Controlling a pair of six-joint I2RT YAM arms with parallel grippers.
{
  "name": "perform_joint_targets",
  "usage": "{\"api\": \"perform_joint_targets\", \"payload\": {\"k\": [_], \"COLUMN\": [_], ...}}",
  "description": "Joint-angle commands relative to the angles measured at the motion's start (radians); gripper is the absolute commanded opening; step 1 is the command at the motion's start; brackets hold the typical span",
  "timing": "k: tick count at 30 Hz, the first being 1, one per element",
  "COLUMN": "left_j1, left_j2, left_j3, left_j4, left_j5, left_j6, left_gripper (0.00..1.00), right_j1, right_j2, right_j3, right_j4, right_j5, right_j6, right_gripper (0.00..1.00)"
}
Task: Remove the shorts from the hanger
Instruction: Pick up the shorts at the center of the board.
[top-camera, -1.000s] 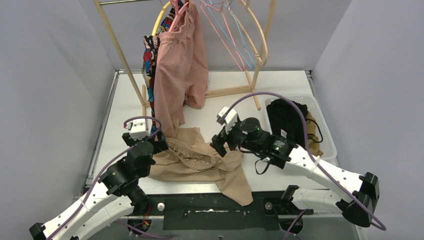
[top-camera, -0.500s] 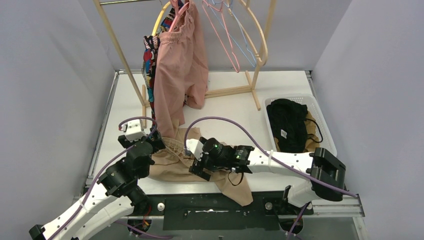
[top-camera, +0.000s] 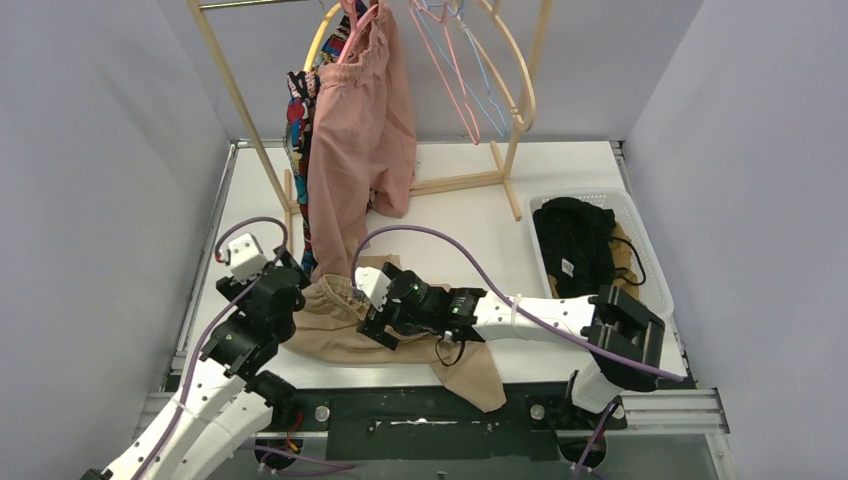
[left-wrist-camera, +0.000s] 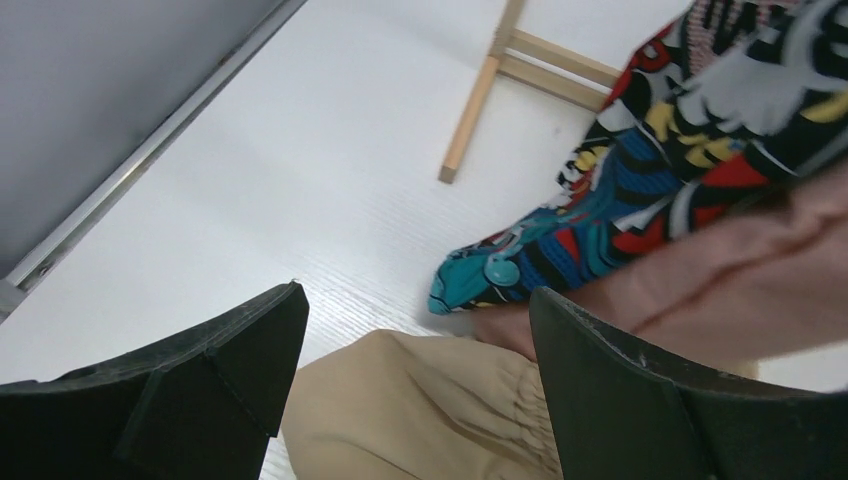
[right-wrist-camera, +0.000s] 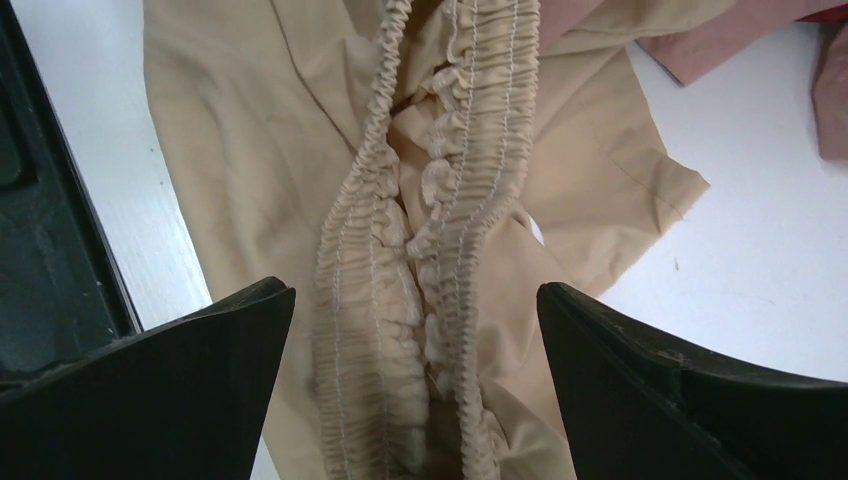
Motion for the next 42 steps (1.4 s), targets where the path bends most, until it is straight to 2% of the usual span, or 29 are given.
{"api": "perform_joint_targets", "payload": {"k": [1, 6, 10, 11, 13, 19, 27, 33, 37, 39, 42], "left_j1": [0.143, 0.274, 0.284, 0.284, 0.284, 0.284, 0.283, 0.284, 0.284, 0.284, 0.283], "left_j2": [0.018, 0.079, 0.102, 0.101, 0.093, 0.074, 0.043, 0.001, -0.011, -0.008, -0.004], "left_j3": [0.031, 0.038, 0.047, 0.045, 0.042, 0.037, 0.035, 0.031, 0.025, 0.026, 0.025], "left_j4": [0.051, 0.084, 0.083, 0.085, 0.091, 0.108, 0.112, 0.124, 0.132, 0.133, 0.133], "left_j5": [0.099, 0.213, 0.229, 0.230, 0.230, 0.246, 0.253, 0.252, 0.256, 0.258, 0.263], "left_j6": [-0.004, 0.035, 0.046, 0.048, 0.051, 0.067, 0.072, 0.075, 0.079, 0.084, 0.087], "left_gripper": [0.82, 0.82, 0.82, 0.82, 0.82, 0.83, 0.83, 0.83, 0.83, 0.83, 0.83], "right_j1": [0.014, 0.031, 0.046, 0.053, 0.060, 0.064, 0.066, 0.066, 0.062, 0.057, 0.057], "right_j2": [0.036, 0.108, 0.157, 0.152, 0.127, -0.046, -0.368, -0.605, -0.680, -0.675, -0.653], "right_j3": [0.006, -0.028, -0.009, 0.002, 0.015, -0.014, -0.043, -0.006, -0.022, -0.034, -0.072], "right_j4": [0.154, 0.206, 0.125, 0.096, 0.064, 0.094, 0.099, 0.118, 0.112, -0.006, -0.259], "right_j5": [-0.054, 0.015, 0.165, 0.197, 0.221, 0.254, 0.379, 0.549, 0.643, 0.656, 0.669], "right_j6": [0.055, 0.113, 0.125, 0.124, 0.110, 0.040, -0.003, -0.006, 0.108, 0.233, 0.515], "right_gripper": [0.98, 0.98, 0.99, 0.93, 0.74, 0.02, 0.00, 0.00, 0.00, 0.00, 0.00]}}
